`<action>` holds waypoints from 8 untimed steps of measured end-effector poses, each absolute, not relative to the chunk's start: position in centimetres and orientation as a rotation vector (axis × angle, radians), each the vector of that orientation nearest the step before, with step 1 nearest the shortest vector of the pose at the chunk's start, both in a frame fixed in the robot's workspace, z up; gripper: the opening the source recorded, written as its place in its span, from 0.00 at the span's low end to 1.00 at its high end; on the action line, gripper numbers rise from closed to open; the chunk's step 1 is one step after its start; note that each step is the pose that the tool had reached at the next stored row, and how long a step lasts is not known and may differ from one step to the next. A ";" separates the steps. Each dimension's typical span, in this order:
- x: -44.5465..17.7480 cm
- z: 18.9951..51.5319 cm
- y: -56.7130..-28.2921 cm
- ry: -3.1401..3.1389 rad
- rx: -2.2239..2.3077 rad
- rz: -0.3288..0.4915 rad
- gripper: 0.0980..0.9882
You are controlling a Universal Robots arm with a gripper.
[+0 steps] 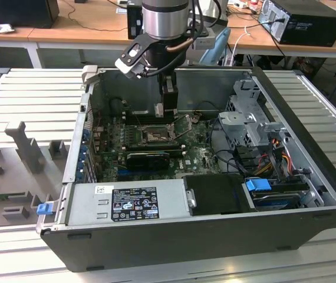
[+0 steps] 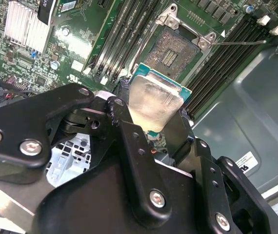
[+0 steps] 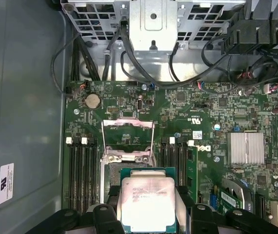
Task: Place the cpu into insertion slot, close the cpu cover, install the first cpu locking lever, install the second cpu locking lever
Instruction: 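Place the cpu into insertion slot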
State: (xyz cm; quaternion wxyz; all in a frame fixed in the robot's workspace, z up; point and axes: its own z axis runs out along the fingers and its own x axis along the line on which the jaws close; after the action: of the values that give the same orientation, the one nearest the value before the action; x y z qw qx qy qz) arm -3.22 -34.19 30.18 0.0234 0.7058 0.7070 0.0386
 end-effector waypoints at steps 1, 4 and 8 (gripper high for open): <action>-3.2 30.1 -34.2 2.189 2.185 0.119 0.48; -3.2 29.9 -34.2 2.188 2.185 0.119 0.48; -3.2 29.5 -34.2 2.188 2.185 0.119 0.48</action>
State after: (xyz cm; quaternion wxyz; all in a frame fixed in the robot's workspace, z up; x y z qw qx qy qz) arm -3.22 -34.19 29.54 0.0234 0.7059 0.7069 0.0385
